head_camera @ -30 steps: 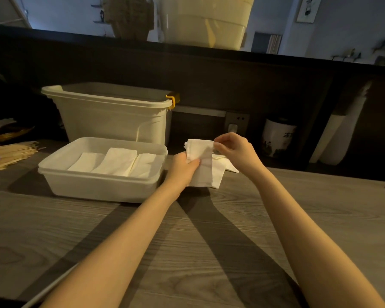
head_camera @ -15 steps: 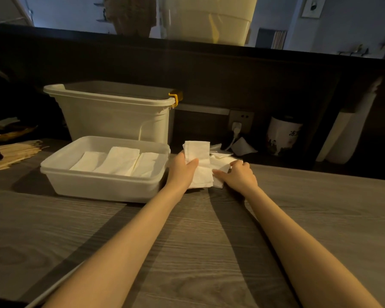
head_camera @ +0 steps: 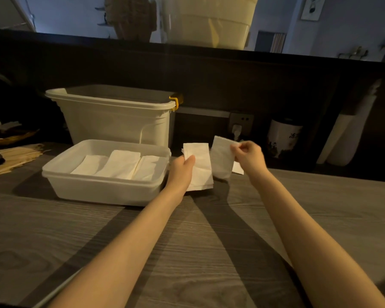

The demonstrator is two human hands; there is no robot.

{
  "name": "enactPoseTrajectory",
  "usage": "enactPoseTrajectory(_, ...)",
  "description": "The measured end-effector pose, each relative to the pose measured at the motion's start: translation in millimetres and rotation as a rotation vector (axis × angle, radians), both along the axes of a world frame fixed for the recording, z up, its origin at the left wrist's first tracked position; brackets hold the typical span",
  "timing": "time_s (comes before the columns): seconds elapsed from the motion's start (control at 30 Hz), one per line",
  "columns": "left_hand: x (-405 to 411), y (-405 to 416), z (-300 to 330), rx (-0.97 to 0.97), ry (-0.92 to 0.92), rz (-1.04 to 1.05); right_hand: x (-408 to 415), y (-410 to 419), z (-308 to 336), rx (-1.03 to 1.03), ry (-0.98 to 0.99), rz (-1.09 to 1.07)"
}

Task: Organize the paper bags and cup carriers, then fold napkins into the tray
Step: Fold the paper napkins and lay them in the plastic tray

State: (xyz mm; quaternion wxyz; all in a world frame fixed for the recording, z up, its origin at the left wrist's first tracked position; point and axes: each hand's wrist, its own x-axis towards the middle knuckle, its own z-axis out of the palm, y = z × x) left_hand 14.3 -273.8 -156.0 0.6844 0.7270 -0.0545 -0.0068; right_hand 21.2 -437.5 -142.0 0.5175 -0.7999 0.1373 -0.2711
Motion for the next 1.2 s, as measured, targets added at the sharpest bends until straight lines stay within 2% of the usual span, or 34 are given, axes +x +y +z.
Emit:
enactPoseTrajectory(0.1,3,1,1,-0.095,0.061,-0.014,-8,0,25,0.013,-0.141,0.023)
enactPoseTrajectory(0.2,5,1,2,-0.195,0.184,-0.001,-19,6,43,0.057,-0.235,0.168)
enactPoseTrajectory(0.3,5,3,3,-0.351,0.315,-0.01,-24,15,47,0.087,-0.166,0.353)
enactPoseTrajectory(0.43,-3,3,10,-0.477,0.344,-0.231,-19,25,33,-0.041,-0.029,0.411)
enactPoseTrajectory(0.53,-6,-2,12,-0.452,0.287,-0.276,-15,28,21,-0.117,0.025,0.389)
enactPoseTrajectory(0.67,-4,-1,13,-0.37,0.292,-0.277,-10,29,14,-0.166,0.001,0.346)
enactPoseTrajectory(0.77,-3,-3,9,-0.177,0.257,-0.138,-8,28,14,-0.181,-0.001,0.352)
enactPoseTrajectory(0.83,-2,-3,7,-0.128,0.242,-0.078,-6,24,15,-0.142,-0.007,0.326)
enactPoseTrajectory(1.03,-1,1,7,-0.169,0.207,0.007,-4,-5,4,-0.28,0.0,0.063)
enactPoseTrajectory(1.2,0,2,6,-0.193,0.178,0.036,2,-14,-25,-0.456,0.121,0.032)
